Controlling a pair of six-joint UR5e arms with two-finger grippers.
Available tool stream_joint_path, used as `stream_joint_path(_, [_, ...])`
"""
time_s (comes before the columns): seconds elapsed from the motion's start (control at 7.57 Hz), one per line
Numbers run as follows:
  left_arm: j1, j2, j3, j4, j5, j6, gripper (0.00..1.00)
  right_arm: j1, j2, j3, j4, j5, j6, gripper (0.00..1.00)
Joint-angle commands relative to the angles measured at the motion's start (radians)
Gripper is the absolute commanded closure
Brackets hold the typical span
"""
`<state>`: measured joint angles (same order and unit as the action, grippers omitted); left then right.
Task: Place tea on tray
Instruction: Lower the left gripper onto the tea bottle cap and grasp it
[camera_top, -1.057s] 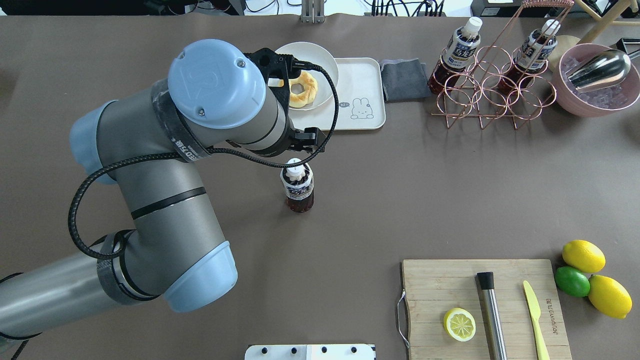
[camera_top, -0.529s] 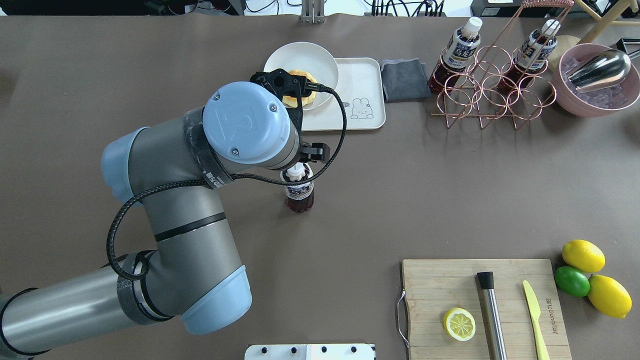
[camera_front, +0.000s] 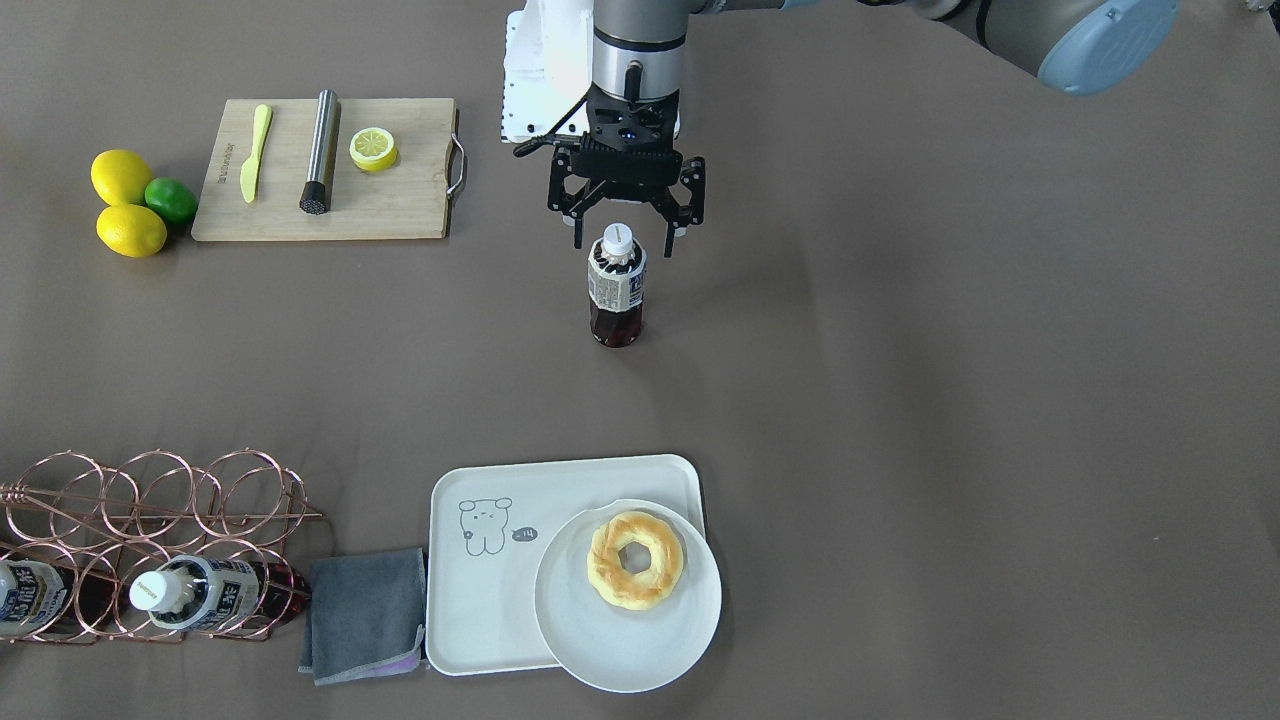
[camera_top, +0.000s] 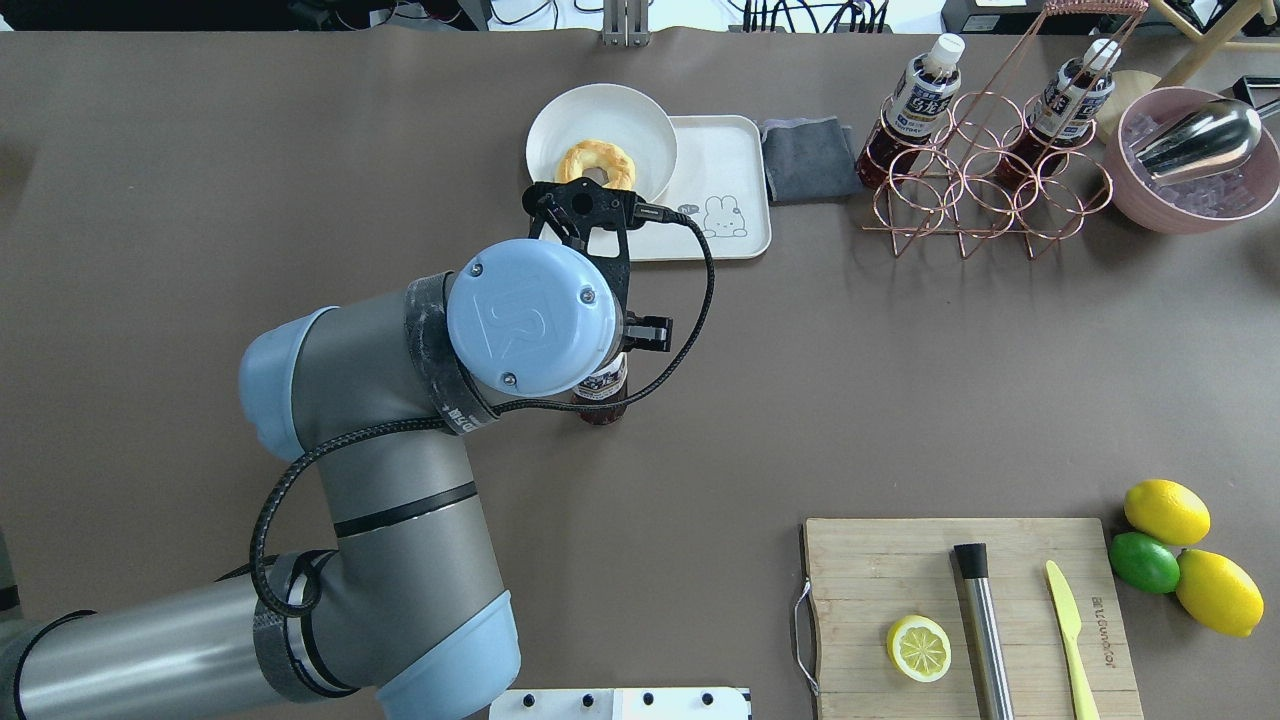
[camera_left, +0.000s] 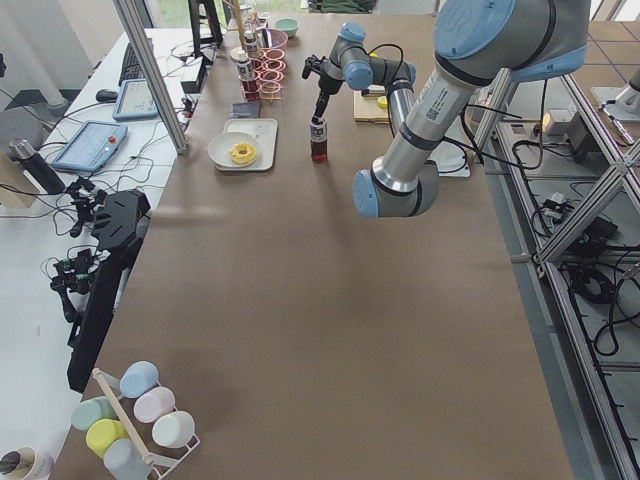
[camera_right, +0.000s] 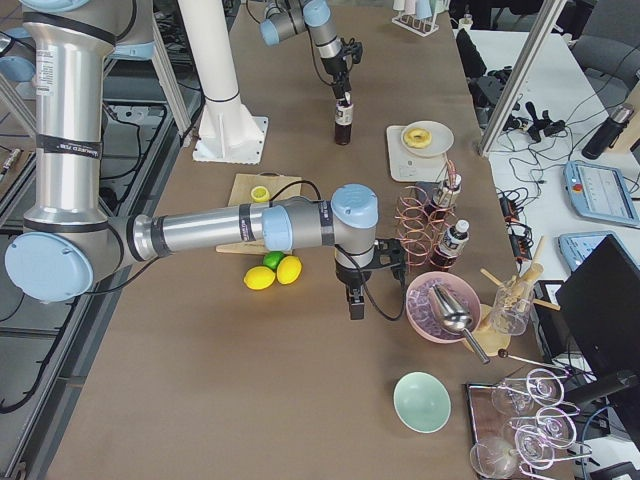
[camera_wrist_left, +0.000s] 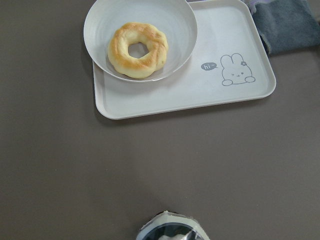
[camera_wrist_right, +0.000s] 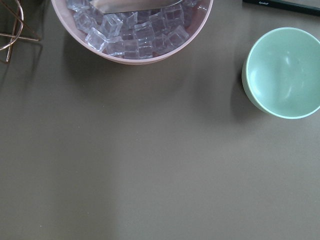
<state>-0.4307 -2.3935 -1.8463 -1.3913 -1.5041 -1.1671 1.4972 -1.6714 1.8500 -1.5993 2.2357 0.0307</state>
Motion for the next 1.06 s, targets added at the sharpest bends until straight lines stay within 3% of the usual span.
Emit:
stream_joint_path(0.0, [0.007,0.008,-0.005,0.0,0.016,-0.005,0.2,0.0,0.001,0.001,0.002,-0.001,0.002,0.0])
stream_joint_path(0.53, [0.006,0.008,-0.014,0.0,0.016,0.001,0.23,0.0,0.002,0.001,0.004,-0.001,0.0,0.0])
stream_joint_path(0.66, [0.004,0.007,-0.014,0.0,0.016,0.0,0.3,0.0,0.001,0.001,0.005,-0.001,0.0,0.0])
stream_joint_path(0.93, [0.004,0.01,-0.016,0.0,0.016,-0.002,0.86,0.002,0.002,0.001,0.005,-0.001,0.0,0.0])
